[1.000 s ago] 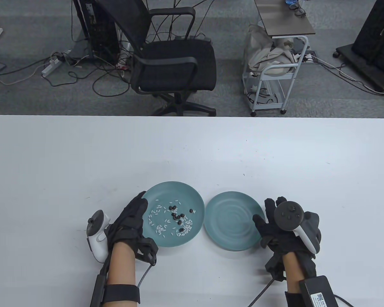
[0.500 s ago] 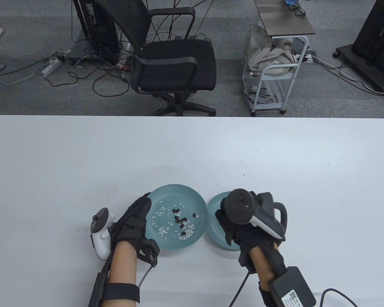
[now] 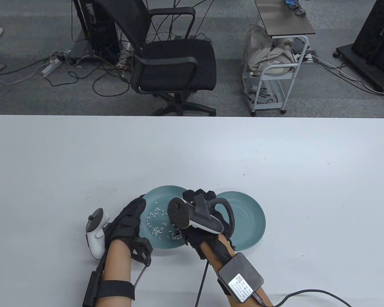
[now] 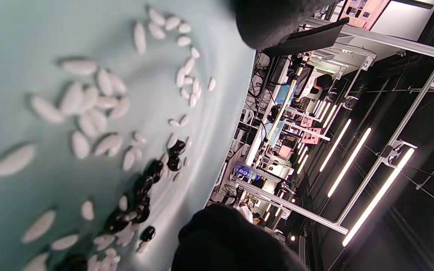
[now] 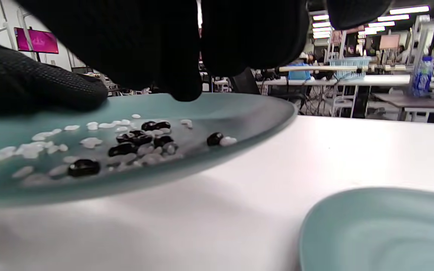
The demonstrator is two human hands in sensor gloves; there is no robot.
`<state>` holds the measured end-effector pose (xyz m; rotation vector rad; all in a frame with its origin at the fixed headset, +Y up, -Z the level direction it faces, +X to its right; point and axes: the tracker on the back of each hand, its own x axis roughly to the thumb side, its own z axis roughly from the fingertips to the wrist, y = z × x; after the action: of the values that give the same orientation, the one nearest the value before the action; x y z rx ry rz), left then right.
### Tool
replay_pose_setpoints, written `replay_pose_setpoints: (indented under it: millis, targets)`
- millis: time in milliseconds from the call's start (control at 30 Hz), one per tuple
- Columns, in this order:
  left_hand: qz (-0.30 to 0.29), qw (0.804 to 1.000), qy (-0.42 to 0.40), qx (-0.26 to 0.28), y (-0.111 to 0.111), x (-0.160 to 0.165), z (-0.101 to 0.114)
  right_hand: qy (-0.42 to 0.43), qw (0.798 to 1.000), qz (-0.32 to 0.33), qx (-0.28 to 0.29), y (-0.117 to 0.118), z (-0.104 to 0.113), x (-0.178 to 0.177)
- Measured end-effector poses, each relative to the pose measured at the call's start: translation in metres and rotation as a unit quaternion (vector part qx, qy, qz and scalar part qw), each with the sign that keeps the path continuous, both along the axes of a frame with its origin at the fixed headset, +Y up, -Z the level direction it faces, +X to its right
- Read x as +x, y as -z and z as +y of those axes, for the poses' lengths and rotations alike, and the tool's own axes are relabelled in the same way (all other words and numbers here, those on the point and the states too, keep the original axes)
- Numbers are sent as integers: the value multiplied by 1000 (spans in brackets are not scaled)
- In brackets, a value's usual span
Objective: Pick coffee beans with hand pinch into plate
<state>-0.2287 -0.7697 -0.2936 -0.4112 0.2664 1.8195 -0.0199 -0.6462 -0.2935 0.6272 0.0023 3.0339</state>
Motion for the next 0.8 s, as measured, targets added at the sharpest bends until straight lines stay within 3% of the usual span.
replay_pose_setpoints:
  millis: [500,633,800]
  targets:
    - [-3,1000,-13,-2,-3,-3,-1,-94,995,14,26,-14,-21,-29]
    - [-15,1000,-21,-2,-1,-1,-2,-81,997,3,7,-12,-20,-26]
    - [-38,999,-17,8,1,2,1,-49,997,-7,-61,-5,-19,-17]
